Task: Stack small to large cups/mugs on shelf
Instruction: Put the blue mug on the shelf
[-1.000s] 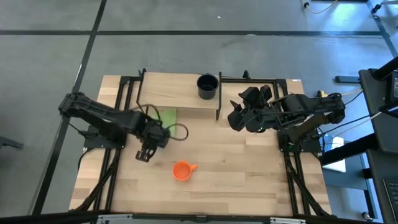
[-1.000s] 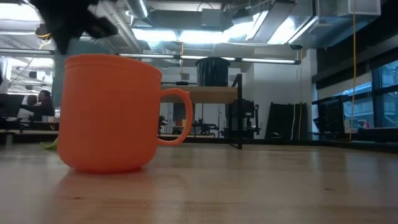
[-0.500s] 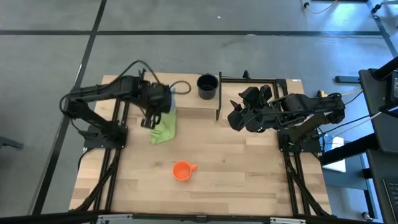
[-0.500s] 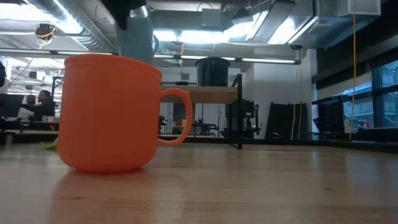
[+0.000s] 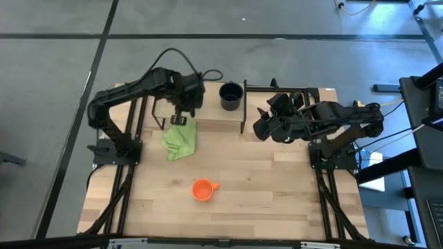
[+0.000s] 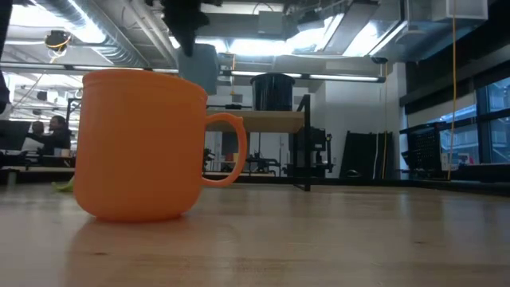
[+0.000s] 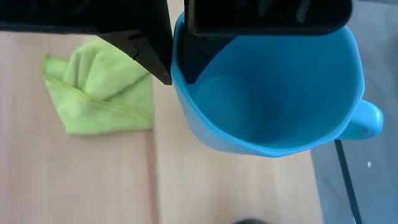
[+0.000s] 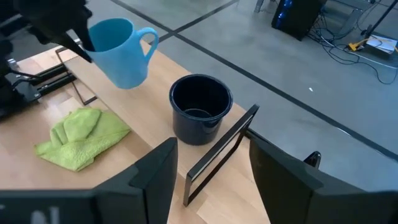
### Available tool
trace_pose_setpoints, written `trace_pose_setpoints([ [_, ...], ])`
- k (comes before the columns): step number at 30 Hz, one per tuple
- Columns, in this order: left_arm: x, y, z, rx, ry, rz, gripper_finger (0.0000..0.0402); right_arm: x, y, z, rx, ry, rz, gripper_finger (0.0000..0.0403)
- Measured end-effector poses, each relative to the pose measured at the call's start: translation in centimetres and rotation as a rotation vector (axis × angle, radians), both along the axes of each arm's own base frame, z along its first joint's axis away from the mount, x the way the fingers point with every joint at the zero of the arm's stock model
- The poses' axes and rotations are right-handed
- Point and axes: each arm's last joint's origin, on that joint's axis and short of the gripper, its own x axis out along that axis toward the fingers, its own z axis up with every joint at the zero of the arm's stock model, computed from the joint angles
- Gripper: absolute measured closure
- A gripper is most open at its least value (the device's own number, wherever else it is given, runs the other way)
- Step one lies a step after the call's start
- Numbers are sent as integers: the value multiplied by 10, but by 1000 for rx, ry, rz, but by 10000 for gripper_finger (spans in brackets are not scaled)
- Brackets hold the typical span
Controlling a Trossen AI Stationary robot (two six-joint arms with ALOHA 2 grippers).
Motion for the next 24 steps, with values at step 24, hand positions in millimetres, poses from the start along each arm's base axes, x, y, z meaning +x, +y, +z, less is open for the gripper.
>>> trace_pose_setpoints([
  [24, 18, 46, -20, -117, 23, 100, 392, -1, -2, -1, 2, 14, -4, 201],
])
